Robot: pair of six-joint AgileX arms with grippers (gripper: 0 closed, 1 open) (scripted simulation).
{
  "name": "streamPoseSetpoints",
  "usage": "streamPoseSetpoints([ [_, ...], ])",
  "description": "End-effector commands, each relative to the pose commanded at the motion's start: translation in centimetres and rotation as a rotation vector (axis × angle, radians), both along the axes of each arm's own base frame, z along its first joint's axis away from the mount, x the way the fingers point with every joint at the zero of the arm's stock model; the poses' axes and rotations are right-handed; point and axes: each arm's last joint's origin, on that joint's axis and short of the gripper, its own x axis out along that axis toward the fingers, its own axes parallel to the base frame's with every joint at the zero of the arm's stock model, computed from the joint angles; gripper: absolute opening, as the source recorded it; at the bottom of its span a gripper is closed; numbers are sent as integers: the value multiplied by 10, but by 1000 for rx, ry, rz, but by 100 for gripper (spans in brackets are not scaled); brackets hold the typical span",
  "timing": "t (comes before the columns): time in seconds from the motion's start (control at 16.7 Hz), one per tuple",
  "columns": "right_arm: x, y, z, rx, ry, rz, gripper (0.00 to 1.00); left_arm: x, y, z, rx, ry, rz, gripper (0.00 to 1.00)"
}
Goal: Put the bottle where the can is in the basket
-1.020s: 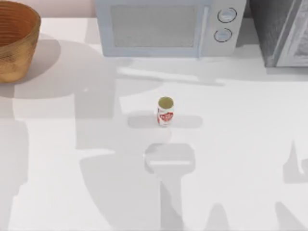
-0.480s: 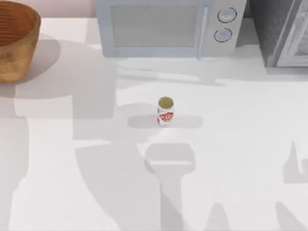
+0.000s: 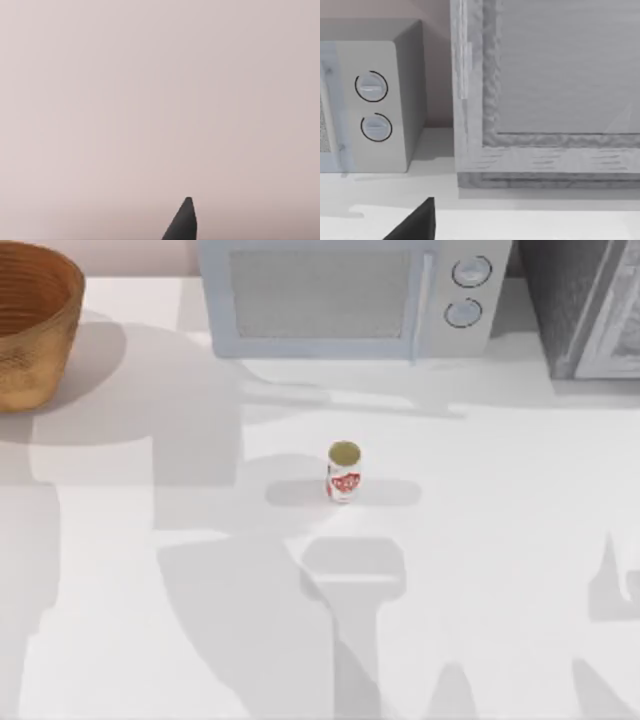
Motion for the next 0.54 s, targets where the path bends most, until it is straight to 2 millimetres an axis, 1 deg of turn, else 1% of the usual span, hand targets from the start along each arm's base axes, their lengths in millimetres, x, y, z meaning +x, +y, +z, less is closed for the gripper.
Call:
streamPoseSetpoints([
  [0.18, 0, 0, 0, 0, 0, 0, 100, 0, 0, 0, 0, 0, 0, 98],
  [0.24, 0, 0, 0, 0, 0, 0, 100, 0, 0, 0, 0, 0, 0, 100],
  [0.54, 0, 0, 0, 0, 0, 0, 100, 0, 0, 0, 0, 0, 0, 100],
])
